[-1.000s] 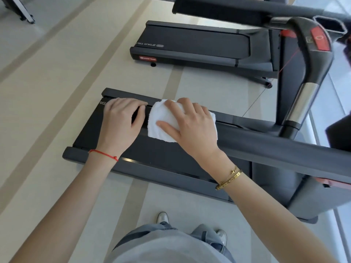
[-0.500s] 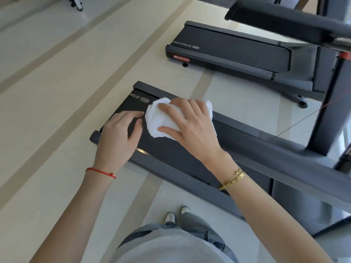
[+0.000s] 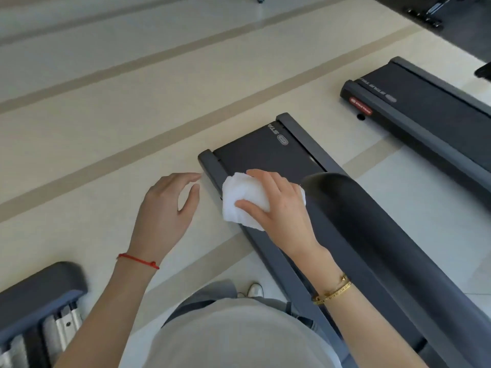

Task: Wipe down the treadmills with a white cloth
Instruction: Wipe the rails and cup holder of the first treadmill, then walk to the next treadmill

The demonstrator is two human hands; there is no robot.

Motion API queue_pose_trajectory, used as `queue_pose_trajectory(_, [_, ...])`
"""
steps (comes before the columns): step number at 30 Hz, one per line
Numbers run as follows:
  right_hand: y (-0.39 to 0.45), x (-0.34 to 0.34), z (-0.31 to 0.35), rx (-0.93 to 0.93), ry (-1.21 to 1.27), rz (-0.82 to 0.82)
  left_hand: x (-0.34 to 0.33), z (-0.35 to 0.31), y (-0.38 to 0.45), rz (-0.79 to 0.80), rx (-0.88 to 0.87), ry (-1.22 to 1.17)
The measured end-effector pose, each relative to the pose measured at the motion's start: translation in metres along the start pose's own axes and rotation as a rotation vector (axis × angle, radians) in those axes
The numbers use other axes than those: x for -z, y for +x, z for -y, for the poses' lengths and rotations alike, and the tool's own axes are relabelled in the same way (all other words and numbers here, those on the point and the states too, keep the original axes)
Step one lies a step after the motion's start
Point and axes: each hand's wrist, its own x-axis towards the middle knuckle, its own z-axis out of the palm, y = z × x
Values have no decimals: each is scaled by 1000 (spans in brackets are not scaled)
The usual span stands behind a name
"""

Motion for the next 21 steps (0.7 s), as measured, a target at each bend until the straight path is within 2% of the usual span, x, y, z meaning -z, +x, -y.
queue_pose_trajectory(5, [23, -20, 2, 45, 57, 91, 7, 17, -16, -81, 152, 3])
queue_pose_trajectory(10, [57, -43, 13, 64, 115, 140, 17, 47, -6, -131, 208, 26])
queue_pose_trajectory(21, [205, -124, 70, 28, 167, 126, 78, 172, 114, -138, 222, 43])
